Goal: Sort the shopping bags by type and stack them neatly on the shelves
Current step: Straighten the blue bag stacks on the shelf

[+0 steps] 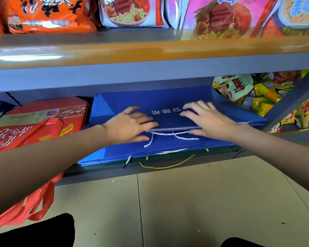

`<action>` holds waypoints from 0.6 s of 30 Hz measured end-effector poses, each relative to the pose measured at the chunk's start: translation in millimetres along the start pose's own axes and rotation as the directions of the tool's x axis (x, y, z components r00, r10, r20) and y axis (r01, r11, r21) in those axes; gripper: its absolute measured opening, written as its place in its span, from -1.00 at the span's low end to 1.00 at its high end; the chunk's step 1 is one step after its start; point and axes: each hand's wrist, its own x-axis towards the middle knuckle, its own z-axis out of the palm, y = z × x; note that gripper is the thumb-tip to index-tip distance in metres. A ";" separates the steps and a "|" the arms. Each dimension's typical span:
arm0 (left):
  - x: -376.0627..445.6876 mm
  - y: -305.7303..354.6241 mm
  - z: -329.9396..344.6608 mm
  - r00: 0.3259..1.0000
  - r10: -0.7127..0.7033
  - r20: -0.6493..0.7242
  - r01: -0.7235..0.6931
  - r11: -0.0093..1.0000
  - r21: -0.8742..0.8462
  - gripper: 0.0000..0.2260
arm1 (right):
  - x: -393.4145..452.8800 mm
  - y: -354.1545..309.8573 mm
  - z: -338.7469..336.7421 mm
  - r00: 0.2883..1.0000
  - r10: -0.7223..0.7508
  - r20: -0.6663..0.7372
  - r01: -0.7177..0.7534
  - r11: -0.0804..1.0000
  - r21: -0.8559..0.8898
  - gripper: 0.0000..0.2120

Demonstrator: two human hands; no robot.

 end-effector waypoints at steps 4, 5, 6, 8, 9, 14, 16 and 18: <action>3.0 23.0 10.6 0.972 0.042 0.233 -0.068 0.992 0.106 -0.38 | -6.4 -16.5 21.2 0.986 -0.060 0.155 0.068 0.996 -0.049 -0.37; 3.3 25.2 12.0 0.951 -0.002 0.309 -0.023 0.997 0.077 -0.34 | -6.8 -16.9 24.9 0.982 -0.049 0.184 0.059 0.997 -0.052 -0.36; 4.2 24.6 9.6 0.937 -0.047 0.346 0.029 0.998 0.057 -0.31 | -6.7 -16.0 26.4 0.979 -0.036 0.202 0.047 0.998 -0.049 -0.35; 6.3 24.0 4.1 0.929 -0.081 0.360 0.083 0.997 0.009 -0.29 | -4.9 -12.5 26.1 0.974 -0.017 0.227 0.026 0.999 -0.034 -0.31; 5.6 23.9 5.9 0.926 -0.086 0.368 0.105 0.994 -0.031 -0.29 | -3.2 -10.6 24.4 0.972 -0.010 0.237 0.016 1.000 -0.025 -0.28; 0.6 36.7 12.0 0.915 -0.135 0.380 0.206 0.967 -0.152 -0.35 | -0.3 -3.6 15.1 0.964 0.051 0.261 -0.059 0.998 0.022 -0.20; 0.5 38.3 11.0 0.913 -0.131 0.386 0.201 0.969 -0.146 -0.36 | -2.9 -4.5 18.2 0.958 0.058 0.281 -0.062 0.998 0.004 -0.21; 1.0 37.2 8.0 0.911 -0.117 0.396 0.168 0.981 -0.099 -0.38 | -4.7 -4.7 20.6 0.956 0.064 0.288 -0.061 0.998 -0.019 -0.23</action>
